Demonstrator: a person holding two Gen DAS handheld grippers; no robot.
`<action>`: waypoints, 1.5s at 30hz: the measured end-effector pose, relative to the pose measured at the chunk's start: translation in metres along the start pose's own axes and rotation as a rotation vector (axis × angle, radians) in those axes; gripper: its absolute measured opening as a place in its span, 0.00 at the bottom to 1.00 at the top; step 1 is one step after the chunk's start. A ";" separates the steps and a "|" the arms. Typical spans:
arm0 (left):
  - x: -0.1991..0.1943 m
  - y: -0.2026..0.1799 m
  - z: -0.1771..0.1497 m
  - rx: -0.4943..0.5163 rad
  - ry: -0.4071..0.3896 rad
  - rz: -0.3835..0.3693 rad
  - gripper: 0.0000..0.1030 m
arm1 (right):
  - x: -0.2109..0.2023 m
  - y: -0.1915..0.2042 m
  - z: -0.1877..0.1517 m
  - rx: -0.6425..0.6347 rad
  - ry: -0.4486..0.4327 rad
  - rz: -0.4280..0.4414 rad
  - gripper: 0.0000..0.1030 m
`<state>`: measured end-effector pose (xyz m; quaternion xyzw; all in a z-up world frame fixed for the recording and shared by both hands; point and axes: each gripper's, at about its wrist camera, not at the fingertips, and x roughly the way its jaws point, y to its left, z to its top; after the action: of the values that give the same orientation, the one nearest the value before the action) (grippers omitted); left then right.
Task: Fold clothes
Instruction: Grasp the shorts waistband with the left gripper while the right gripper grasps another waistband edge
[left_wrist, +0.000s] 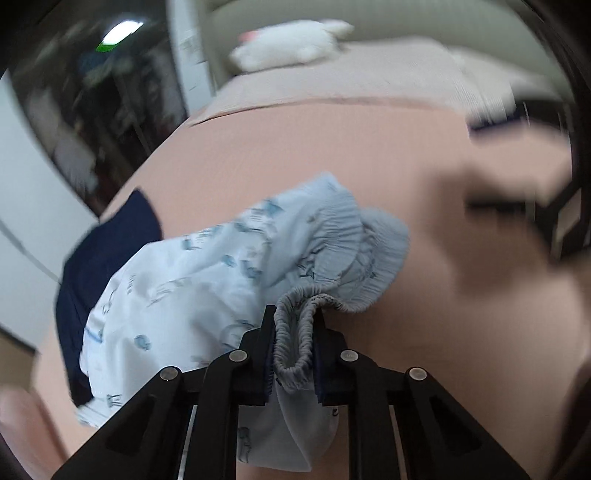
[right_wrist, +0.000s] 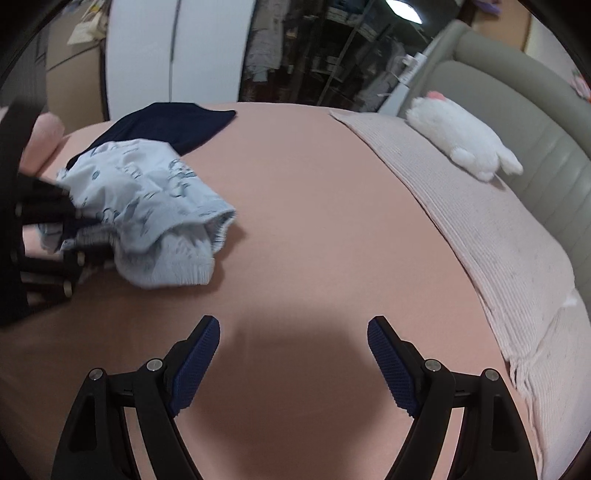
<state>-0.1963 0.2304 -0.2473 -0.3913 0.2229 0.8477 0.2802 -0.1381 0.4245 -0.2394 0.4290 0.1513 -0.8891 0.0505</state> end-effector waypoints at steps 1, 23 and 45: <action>-0.004 0.013 0.003 -0.056 -0.019 -0.016 0.14 | 0.001 0.006 0.002 -0.024 -0.009 0.011 0.80; -0.007 0.115 -0.007 -0.453 -0.034 -0.156 0.14 | 0.081 0.086 0.043 0.121 0.092 0.076 0.80; -0.010 0.126 -0.010 -0.537 -0.025 -0.295 0.14 | 0.064 0.079 0.060 0.439 0.062 0.165 0.09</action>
<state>-0.2674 0.1274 -0.2254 -0.4692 -0.0721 0.8312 0.2895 -0.2052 0.3331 -0.2722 0.4676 -0.0797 -0.8800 0.0237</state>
